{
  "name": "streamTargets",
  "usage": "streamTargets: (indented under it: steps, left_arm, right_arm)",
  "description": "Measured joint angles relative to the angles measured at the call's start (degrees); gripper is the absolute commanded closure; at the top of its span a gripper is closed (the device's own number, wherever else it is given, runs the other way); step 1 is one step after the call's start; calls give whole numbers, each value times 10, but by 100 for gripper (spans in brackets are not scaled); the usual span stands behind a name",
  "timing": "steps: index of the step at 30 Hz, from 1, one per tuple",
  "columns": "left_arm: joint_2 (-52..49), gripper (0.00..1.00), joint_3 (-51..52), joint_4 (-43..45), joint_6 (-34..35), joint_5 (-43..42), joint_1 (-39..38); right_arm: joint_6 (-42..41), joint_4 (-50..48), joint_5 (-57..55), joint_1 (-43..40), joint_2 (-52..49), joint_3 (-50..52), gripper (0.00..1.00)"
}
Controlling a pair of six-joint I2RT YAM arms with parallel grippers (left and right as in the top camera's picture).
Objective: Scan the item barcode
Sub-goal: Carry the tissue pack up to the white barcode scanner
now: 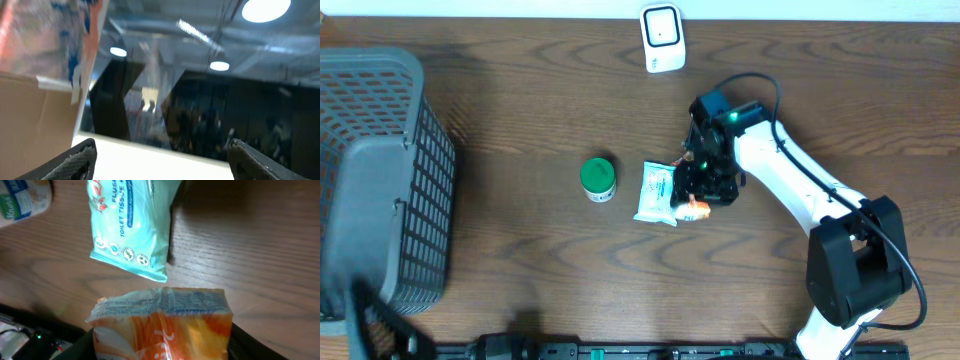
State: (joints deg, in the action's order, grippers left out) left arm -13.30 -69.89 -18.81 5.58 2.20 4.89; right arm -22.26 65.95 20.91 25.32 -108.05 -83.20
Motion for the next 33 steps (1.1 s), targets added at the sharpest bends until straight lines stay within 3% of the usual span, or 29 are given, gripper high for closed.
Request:
streamTargets:
  steps: [4,7,13,20,33]
  left_arm:
    - [38,16,-2,-3,2,-2,0]
    - [50,16,12,-3,2,-2,0]
    - [53,16,30,-3,2,-2,0]
    - [53,16,50,9,2,-2,0]
    - [54,16,130,47,2,-4,0]
  right_arm:
    - [6,9,-42,-1,0,-94,48]
    - [13,-43,-92,0,-1,-155,47]
    - [51,-230,-217,-1,-1,-187,49]
    - [110,-421,-268,0,-27,-188,52]
    - [209,-861,-319,-2,-248,-187,48]
